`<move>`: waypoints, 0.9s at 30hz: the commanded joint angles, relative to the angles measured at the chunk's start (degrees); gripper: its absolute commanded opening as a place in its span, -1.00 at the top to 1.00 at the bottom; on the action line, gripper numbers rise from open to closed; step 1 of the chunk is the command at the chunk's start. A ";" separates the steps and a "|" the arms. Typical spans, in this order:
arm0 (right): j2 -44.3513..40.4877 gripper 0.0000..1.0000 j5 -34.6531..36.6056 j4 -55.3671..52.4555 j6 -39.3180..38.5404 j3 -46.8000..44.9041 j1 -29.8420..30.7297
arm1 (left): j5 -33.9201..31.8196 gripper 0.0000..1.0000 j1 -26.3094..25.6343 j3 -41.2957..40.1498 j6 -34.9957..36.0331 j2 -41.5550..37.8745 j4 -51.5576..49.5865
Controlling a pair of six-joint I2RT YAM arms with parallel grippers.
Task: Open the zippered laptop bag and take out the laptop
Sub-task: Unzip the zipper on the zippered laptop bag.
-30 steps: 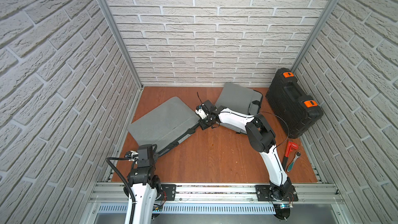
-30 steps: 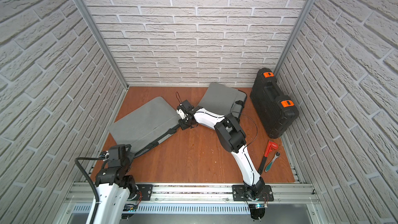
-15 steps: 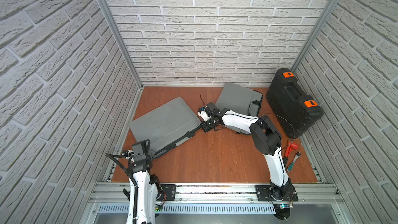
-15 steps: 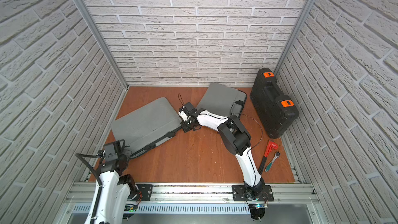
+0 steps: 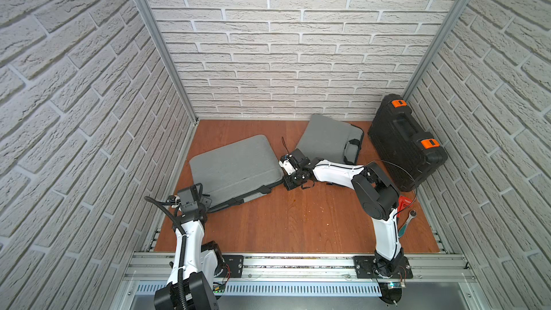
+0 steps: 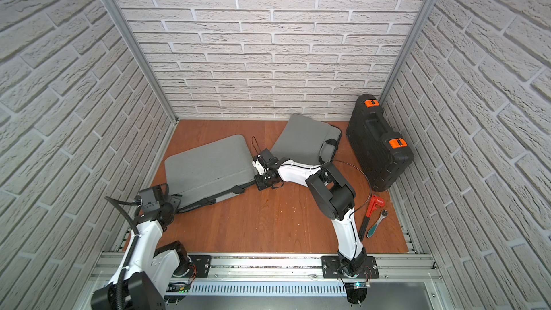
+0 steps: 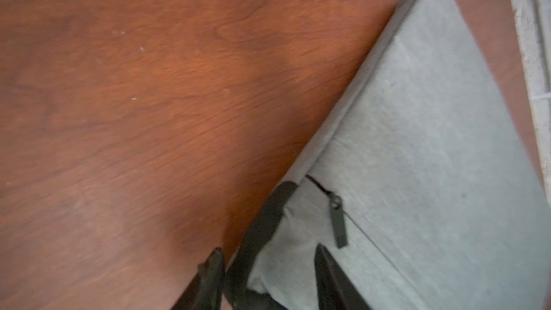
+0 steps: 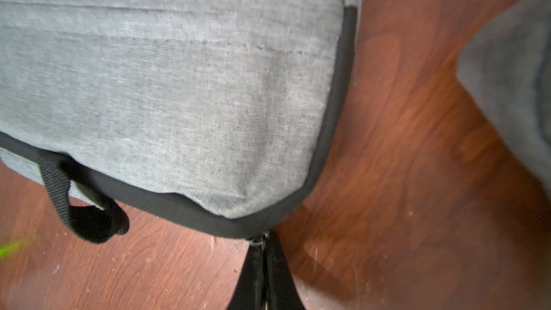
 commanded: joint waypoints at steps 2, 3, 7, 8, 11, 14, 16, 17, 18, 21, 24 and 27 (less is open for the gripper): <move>-2.99 0.88 0.97 1.67 2.16 -1.87 1.37 | 0.63 -0.63 0.37 2.86 1.78 -4.50 -4.72; -3.01 0.88 0.81 1.90 2.45 -2.18 1.55 | 0.38 -0.72 0.37 3.34 1.87 -5.18 -7.10; -3.58 0.88 0.75 2.64 2.74 -3.22 2.08 | 3.04 -0.80 0.09 3.72 1.45 -11.78 -13.03; -3.69 0.88 0.66 2.82 2.89 -3.54 2.16 | 4.93 -0.80 -0.45 3.11 0.63 -13.15 -13.12; -4.07 0.87 0.40 3.42 3.28 -4.38 2.68 | 8.60 -0.80 -4.79 0.35 -4.54 -16.38 -11.42; -5.84 0.87 -0.12 4.24 4.19 -5.37 3.78 | 5.50 -0.81 -14.70 -1.82 -10.13 -17.72 -8.07; -6.31 0.87 -0.41 4.95 4.89 -5.94 4.90 | 1.87 -0.82 -21.70 -1.99 -12.62 -16.65 -6.37; -6.48 0.87 -0.43 5.18 5.23 -6.28 5.61 | 0.10 -0.81 -25.26 -1.81 -13.61 -15.32 -5.35; -6.69 0.87 -0.51 5.49 5.66 -6.60 6.29 | -1.27 -0.81 -28.56 -1.46 -14.25 -13.57 -4.07; -7.38 0.88 -0.87 6.34 6.79 -7.63 8.49 | -4.21 -0.80 -36.82 -0.01 -16.03 -7.48 -0.75; -8.23 0.87 -1.26 7.09 7.83 -8.54 10.28 | -7.88 -0.75 -44.84 1.06 -18.38 -1.16 2.42; -8.97 0.88 -2.49 8.38 9.05 -9.60 11.46 | -9.98 -0.72 -51.21 1.99 -20.71 4.15 4.82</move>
